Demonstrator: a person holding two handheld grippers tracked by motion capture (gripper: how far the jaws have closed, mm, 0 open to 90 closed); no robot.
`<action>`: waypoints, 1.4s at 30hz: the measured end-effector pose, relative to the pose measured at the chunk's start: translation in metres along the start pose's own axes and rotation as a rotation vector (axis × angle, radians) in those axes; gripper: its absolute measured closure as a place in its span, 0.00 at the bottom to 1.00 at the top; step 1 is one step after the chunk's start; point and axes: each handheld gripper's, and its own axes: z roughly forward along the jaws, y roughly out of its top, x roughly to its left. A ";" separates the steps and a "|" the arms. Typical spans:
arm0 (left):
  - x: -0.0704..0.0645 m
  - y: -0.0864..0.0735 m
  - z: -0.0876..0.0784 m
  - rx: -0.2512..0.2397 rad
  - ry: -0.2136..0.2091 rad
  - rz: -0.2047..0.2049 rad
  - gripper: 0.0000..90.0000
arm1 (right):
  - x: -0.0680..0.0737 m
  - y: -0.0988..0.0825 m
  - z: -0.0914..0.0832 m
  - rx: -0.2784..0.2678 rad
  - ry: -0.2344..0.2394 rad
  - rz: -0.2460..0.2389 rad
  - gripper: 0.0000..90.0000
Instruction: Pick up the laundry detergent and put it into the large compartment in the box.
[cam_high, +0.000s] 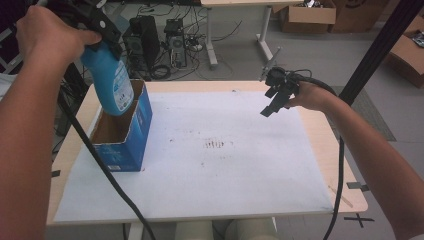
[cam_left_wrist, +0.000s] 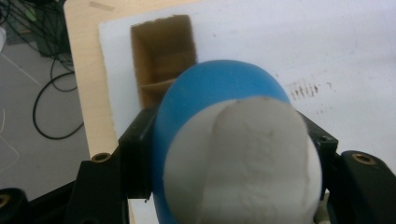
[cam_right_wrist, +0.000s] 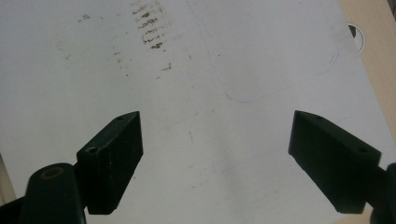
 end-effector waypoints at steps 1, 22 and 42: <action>0.002 -0.001 0.002 -0.002 0.005 -0.009 0.42 | 0.000 0.000 0.000 0.001 0.000 0.003 0.20; 0.030 -0.012 0.052 -0.002 0.053 -0.084 0.42 | 0.000 0.002 0.002 0.012 0.001 0.003 0.20; 0.039 -0.025 0.091 -0.024 0.063 -0.088 0.42 | 0.000 0.002 0.004 0.022 -0.002 0.005 0.20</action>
